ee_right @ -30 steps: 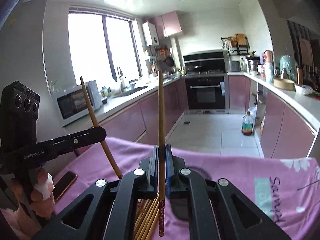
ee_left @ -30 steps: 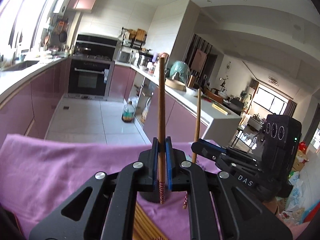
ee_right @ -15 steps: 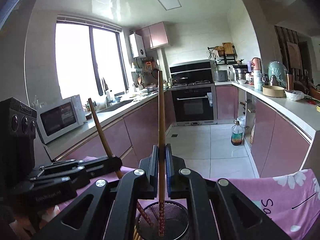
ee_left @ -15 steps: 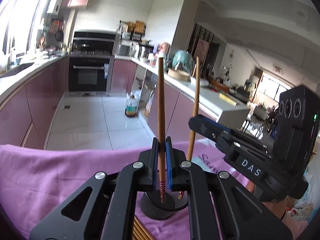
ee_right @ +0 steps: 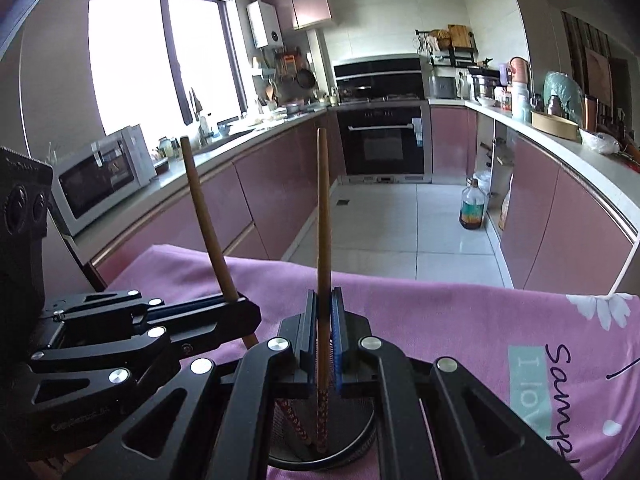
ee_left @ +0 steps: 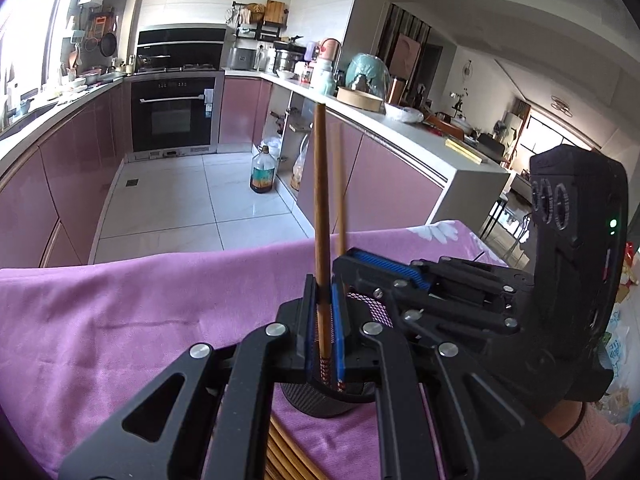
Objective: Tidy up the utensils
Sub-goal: 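Lower the chopstick into the mesh cup and open the right gripper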
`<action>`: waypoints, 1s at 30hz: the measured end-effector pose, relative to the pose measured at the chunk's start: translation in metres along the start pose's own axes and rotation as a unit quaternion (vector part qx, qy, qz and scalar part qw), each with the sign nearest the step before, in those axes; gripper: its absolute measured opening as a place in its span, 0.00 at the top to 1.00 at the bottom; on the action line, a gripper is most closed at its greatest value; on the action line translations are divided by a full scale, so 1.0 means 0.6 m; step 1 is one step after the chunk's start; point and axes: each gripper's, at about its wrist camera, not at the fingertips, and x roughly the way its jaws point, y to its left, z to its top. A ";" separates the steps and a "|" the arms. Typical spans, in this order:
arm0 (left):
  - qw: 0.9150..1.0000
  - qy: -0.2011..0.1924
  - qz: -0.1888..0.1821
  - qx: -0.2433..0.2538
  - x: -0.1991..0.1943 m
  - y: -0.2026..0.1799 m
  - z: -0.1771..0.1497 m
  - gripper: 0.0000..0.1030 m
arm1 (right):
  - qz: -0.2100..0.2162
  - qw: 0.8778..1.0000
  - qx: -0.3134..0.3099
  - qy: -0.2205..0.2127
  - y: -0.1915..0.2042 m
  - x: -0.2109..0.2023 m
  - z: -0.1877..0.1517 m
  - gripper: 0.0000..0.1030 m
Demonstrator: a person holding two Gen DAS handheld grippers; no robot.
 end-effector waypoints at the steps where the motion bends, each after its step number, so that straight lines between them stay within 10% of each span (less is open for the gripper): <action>1: 1.000 0.003 0.003 0.001 0.007 0.002 0.001 0.92 | -0.001 1.000 0.002 0.003 0.002 0.001 -0.002 0.93; 30: 0.995 -0.034 0.098 -0.006 -0.062 0.038 -0.082 0.55 | 0.037 0.997 -0.033 -0.055 0.044 -0.118 -0.051 0.63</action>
